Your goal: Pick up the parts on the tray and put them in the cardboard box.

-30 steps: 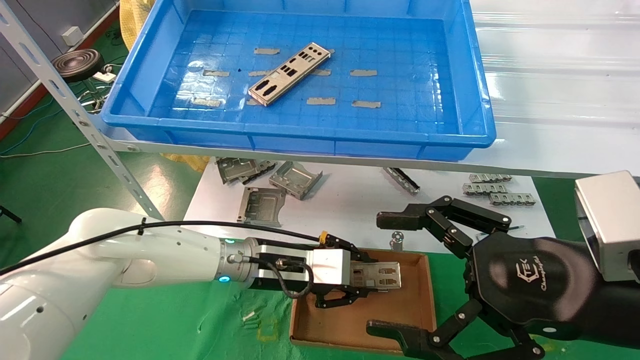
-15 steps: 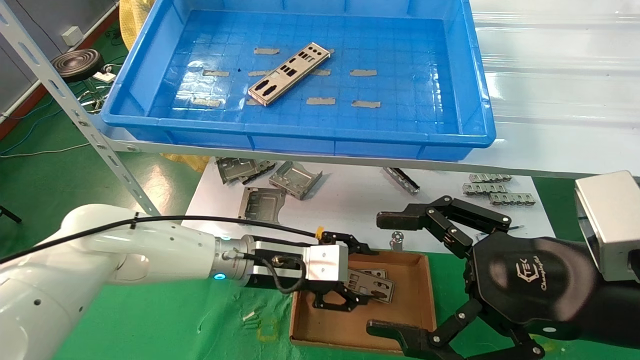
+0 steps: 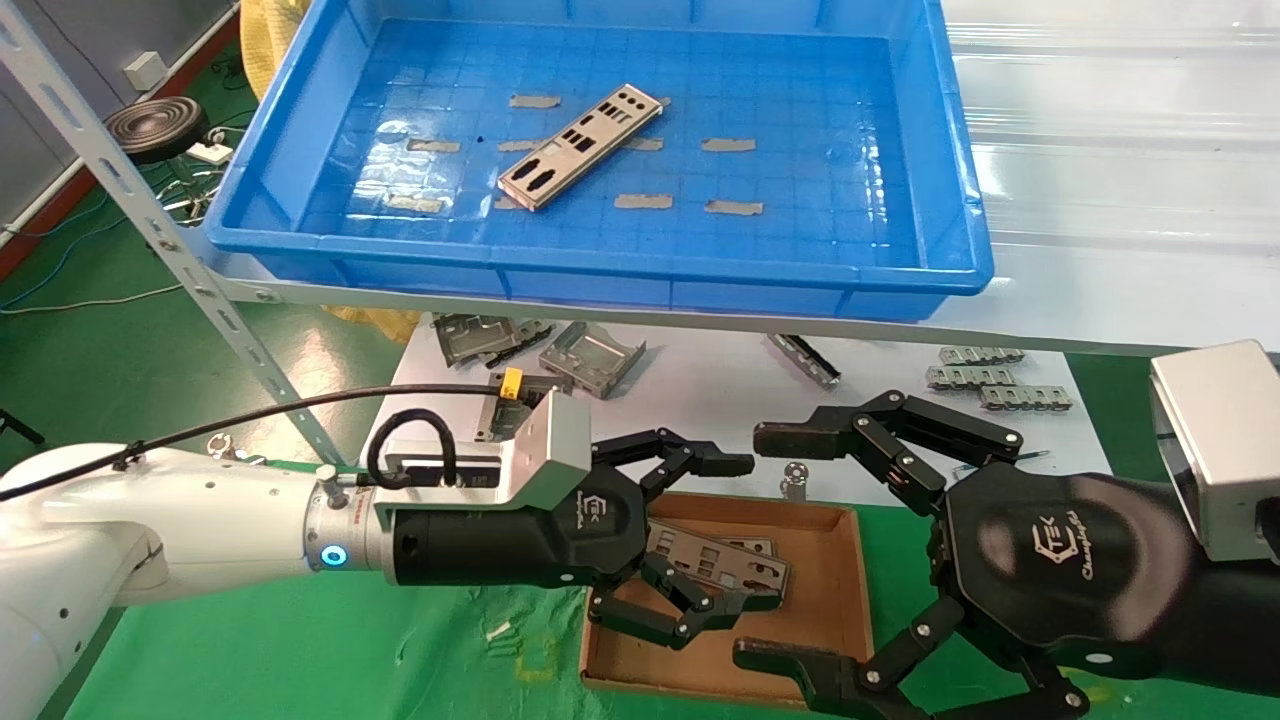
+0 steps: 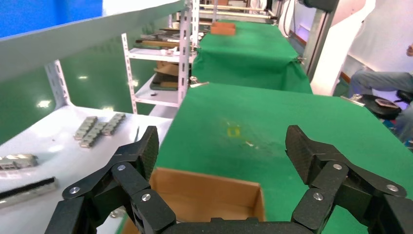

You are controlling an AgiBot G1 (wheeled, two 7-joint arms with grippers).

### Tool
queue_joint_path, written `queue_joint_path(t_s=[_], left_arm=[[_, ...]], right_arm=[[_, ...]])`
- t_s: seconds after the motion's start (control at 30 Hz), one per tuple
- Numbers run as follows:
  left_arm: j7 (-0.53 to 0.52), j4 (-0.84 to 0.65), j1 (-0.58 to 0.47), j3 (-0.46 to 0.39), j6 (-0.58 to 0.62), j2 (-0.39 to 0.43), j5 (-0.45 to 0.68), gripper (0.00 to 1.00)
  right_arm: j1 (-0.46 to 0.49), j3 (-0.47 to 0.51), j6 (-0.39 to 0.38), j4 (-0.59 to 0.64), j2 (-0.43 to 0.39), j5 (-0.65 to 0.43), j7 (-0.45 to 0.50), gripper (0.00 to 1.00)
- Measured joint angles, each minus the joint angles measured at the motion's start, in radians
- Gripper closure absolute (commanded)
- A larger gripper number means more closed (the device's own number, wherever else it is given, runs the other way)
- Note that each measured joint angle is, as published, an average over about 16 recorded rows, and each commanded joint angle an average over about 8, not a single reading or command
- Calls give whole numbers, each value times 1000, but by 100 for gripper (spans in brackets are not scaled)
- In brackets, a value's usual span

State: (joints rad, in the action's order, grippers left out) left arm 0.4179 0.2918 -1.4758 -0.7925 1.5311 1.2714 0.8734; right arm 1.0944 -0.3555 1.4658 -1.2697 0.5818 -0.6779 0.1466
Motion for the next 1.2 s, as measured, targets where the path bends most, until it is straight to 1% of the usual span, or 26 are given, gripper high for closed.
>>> queue_joint_path(t_s=[0.23, 0.5, 1.2], left_arm=[[-18, -4, 13, 17, 38, -14, -29, 0], [-54, 68, 37, 47, 21, -55, -28, 0], [-258, 409, 172, 219, 1, -279, -71, 0]], right_arm=[[0, 0, 0, 0, 0, 0, 0, 0], [0, 0, 0, 0, 0, 0, 0, 0], [0, 0, 0, 1, 0, 0, 0, 0]])
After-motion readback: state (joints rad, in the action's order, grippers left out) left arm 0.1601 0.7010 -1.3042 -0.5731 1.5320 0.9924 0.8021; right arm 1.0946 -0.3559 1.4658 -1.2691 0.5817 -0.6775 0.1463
